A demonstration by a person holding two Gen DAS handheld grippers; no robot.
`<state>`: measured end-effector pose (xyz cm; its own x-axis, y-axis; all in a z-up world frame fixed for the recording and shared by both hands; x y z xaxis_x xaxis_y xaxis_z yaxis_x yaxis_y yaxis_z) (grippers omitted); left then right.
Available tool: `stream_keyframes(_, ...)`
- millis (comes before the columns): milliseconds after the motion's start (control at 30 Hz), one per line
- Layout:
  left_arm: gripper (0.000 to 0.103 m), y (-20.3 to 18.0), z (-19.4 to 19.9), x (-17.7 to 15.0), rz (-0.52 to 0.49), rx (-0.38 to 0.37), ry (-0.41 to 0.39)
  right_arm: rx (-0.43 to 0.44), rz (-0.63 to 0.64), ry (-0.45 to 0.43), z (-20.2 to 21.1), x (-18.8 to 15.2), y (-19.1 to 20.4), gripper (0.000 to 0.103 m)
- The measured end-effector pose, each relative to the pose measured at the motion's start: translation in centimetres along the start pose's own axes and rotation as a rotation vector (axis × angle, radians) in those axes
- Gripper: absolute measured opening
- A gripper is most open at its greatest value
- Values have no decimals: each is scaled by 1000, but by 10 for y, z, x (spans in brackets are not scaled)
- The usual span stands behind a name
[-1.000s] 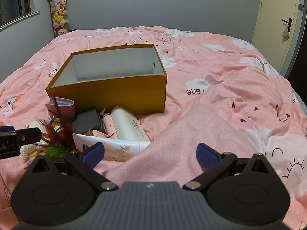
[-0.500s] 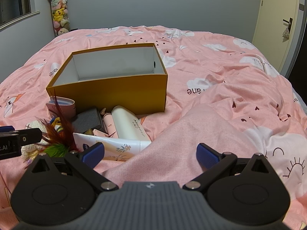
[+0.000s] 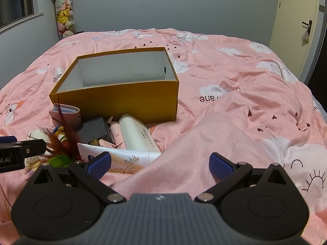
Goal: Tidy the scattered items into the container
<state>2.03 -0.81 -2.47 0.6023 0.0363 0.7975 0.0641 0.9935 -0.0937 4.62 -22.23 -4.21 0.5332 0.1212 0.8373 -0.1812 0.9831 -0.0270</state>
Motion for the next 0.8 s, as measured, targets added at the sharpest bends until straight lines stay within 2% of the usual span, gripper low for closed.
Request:
stream_keyframes(500,88,-4,-12,3,-14,-32,31,7,5,-21,-3,6,-7,103)
stream_keyframes(733,84,-11,-20,16,-47,-80,22,4,-1,-200,4,25,-25,103)
stream_keyframes(800,78,-16,-25,20,-63,-104,25,15,20,-259,6,32,-29,103)
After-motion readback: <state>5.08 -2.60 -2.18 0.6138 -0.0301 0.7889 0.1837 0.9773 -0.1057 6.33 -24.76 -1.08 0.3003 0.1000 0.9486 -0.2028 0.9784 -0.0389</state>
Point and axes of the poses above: each gripper's, at about its wrist camera, not at the fingertips, and z roughly against the way its jaws point, y to its left, x to its top, the point moved 3 cm from there along -z, roughly the way its jaws point, and after that the axes turned 10 degrees about -y, right-handed, at the moved point
